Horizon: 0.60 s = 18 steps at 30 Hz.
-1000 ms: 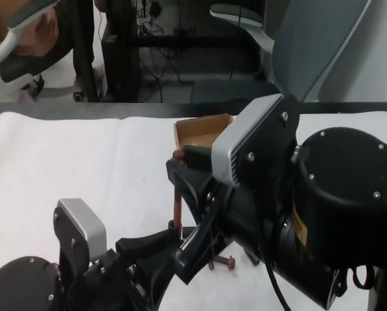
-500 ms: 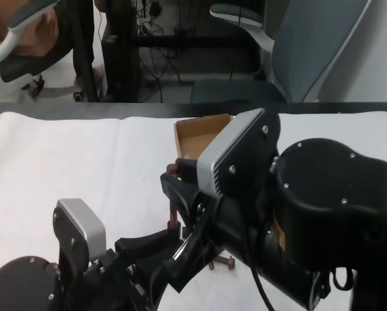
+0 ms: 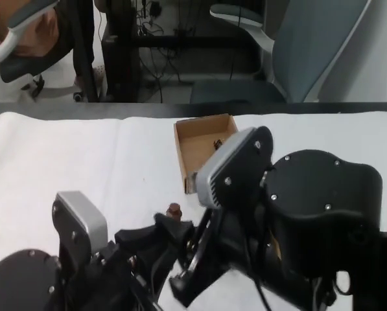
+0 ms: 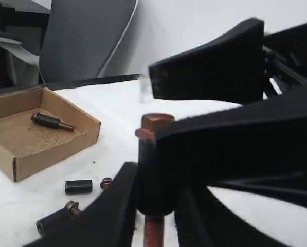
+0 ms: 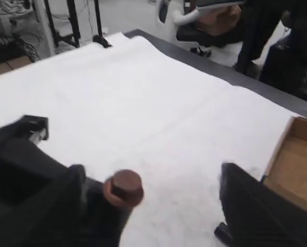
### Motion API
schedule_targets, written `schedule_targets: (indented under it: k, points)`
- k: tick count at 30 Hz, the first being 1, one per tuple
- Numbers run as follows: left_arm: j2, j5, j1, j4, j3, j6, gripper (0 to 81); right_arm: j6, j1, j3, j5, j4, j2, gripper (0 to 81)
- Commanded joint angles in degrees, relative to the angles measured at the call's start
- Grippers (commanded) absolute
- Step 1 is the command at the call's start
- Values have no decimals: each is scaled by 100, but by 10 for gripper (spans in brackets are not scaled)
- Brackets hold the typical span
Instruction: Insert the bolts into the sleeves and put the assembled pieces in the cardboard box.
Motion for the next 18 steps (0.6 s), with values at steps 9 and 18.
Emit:
schedule_targets:
  k: [9, 18]
  points:
    - [898, 1119, 1262, 755, -1205, 538, 18, -376, -523, -676, -306, 3225, -761, 655]
    - [2972, 1941, 1375, 742, -2769, 536, 18, -825, -1705, -778, -953, 4455, -451, 617]
